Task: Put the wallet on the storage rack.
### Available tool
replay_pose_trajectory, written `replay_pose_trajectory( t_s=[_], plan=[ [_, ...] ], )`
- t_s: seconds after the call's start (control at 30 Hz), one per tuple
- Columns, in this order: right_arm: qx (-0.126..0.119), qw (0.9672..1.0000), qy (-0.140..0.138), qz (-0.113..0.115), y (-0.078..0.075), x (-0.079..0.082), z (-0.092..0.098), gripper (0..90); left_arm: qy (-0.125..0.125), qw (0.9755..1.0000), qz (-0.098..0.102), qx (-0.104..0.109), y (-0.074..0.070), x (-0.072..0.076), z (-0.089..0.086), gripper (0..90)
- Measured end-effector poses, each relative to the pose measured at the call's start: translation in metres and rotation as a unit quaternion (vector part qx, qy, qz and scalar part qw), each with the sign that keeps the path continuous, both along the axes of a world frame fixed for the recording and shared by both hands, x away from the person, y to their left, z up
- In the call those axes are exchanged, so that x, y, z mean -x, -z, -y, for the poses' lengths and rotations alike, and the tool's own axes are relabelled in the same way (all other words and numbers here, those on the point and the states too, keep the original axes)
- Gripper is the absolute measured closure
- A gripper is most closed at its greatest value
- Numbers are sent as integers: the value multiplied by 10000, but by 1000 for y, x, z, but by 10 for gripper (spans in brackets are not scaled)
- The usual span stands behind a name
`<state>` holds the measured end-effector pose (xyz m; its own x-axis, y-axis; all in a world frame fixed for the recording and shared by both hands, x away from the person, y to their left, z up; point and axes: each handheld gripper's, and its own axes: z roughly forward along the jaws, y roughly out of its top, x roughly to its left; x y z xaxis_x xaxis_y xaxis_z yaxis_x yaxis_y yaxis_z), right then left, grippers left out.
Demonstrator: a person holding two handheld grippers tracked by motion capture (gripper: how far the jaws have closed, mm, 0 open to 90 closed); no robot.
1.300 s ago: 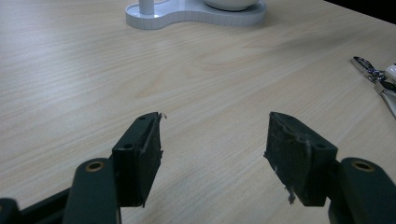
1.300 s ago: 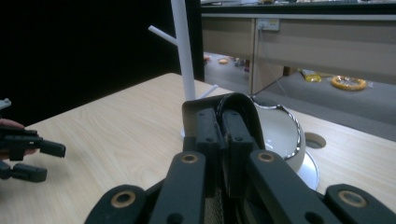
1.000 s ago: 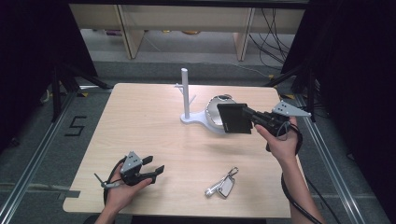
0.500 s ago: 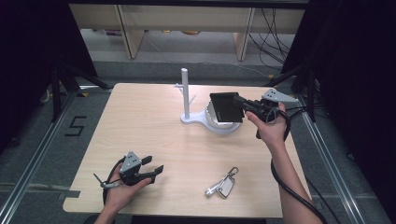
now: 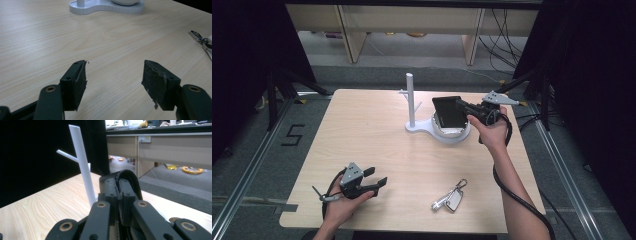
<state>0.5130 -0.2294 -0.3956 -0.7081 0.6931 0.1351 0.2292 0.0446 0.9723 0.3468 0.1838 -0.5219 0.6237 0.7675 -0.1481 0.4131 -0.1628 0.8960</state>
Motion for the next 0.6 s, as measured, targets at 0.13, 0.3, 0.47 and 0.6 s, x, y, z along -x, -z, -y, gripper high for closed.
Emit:
replay_pose_trajectory(
  t_s=[0.13,0.3,0.47,0.6],
  plan=[
    [-15,10000,21,-96,2,-2,-3,878,-2,10000,-1,4,0,0,0,352],
    [7,9999,72,-100,6,-7,-5,879,-2,10000,-16,-8,0,0,0,352],
    [-12,9998,131,-163,9,-11,-4,878,-16,10000,-26,0,0,0,1,352],
    [-19,9998,148,-157,12,-14,-4,878,9,10000,-24,-4,1,0,1,352]
  ],
)
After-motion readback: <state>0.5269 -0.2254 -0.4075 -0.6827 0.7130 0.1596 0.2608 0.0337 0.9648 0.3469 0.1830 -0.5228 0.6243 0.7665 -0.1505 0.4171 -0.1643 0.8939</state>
